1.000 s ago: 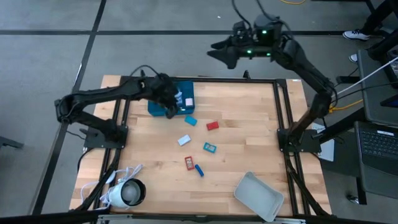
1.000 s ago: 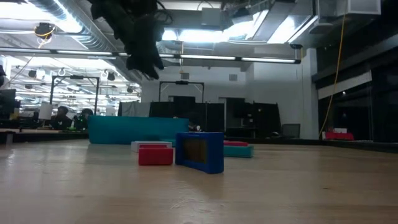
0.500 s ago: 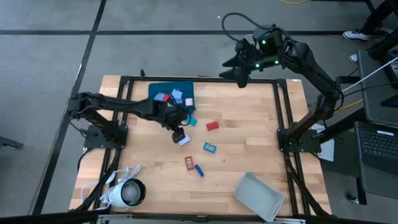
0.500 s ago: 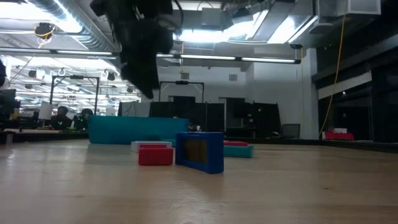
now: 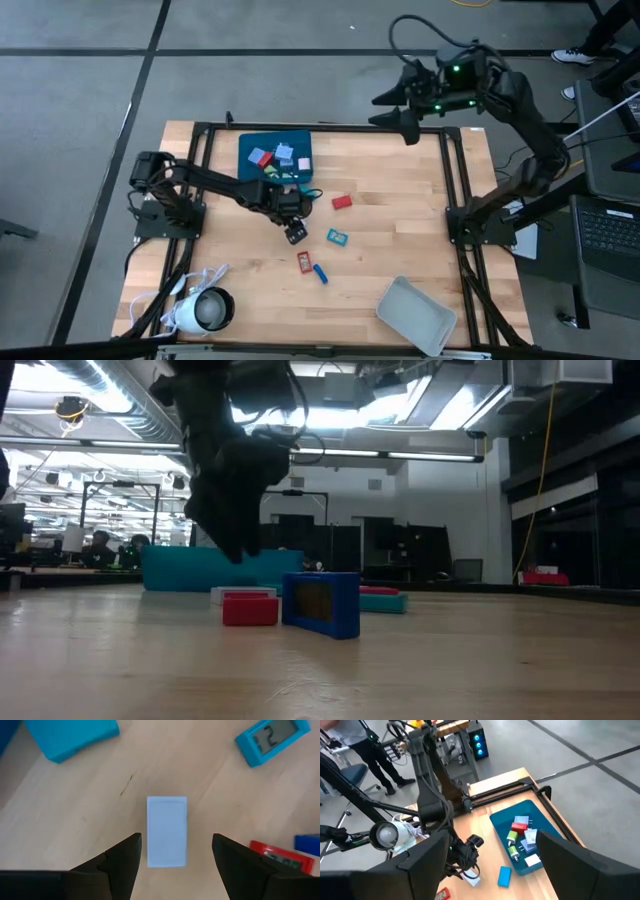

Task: Pick & Place Office items
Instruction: Put the white digital clock into the white bin

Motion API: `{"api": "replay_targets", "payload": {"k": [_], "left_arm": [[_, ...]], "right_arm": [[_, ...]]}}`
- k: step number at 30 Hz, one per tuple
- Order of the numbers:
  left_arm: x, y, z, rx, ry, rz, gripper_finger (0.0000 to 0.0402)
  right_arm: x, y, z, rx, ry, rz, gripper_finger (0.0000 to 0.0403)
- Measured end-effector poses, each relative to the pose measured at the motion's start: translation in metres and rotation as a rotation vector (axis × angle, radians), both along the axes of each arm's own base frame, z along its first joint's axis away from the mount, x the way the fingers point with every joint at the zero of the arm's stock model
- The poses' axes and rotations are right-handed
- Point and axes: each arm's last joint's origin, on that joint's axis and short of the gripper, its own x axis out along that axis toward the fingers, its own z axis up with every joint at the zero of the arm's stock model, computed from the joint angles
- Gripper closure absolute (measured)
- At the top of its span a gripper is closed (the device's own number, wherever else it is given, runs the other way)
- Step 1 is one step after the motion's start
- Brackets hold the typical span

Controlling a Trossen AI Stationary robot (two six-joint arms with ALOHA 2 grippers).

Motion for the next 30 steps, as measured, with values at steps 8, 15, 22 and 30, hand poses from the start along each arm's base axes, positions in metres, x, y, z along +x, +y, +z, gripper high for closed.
{"api": "replay_targets", "payload": {"k": [8,15,22,30], "left_arm": [[0.006,-0.002,-0.021,-0.006,0.057,0.012,0.0162],[0.009,-0.001,-0.028,0.012,0.065,0.023,0.0162],[0.012,-0.002,-0.045,0.011,0.121,0.035,0.0162],[0.013,0.004,-0.049,0.004,0.119,0.052,0.0240]], "right_arm": [[-0.022,0.008,0.010,-0.009,-0.031,-0.035,0.0099],[-0.026,0.010,0.012,-0.008,-0.037,-0.040,0.0099],[-0.026,0.010,0.012,-0.009,-0.037,-0.040,0.0099],[-0.026,0.009,0.012,-0.018,-0.036,-0.058,0.0099]]}}
